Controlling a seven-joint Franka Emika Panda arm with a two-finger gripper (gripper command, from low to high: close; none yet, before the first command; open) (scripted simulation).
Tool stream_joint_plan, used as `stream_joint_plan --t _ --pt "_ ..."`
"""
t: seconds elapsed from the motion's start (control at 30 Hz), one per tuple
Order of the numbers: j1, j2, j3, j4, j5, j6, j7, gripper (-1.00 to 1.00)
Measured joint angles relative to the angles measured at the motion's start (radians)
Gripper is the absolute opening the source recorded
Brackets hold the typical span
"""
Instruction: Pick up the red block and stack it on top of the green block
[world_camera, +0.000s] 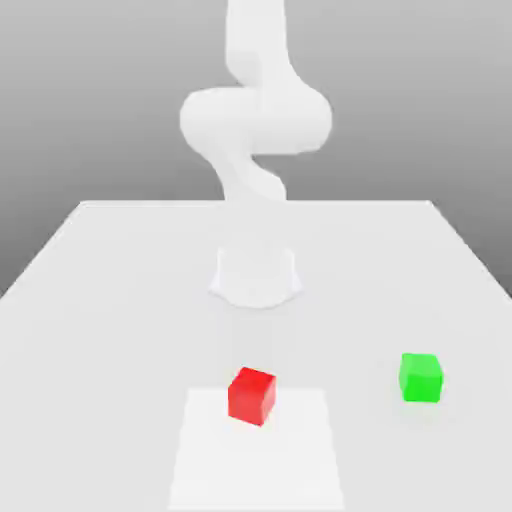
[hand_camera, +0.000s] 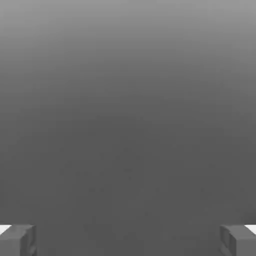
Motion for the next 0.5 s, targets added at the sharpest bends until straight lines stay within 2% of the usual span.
stream_joint_plan --t 0.5 --pt "-0.078 0.506 0.074 -0.445 0.018 0.369 0.264 0.00"
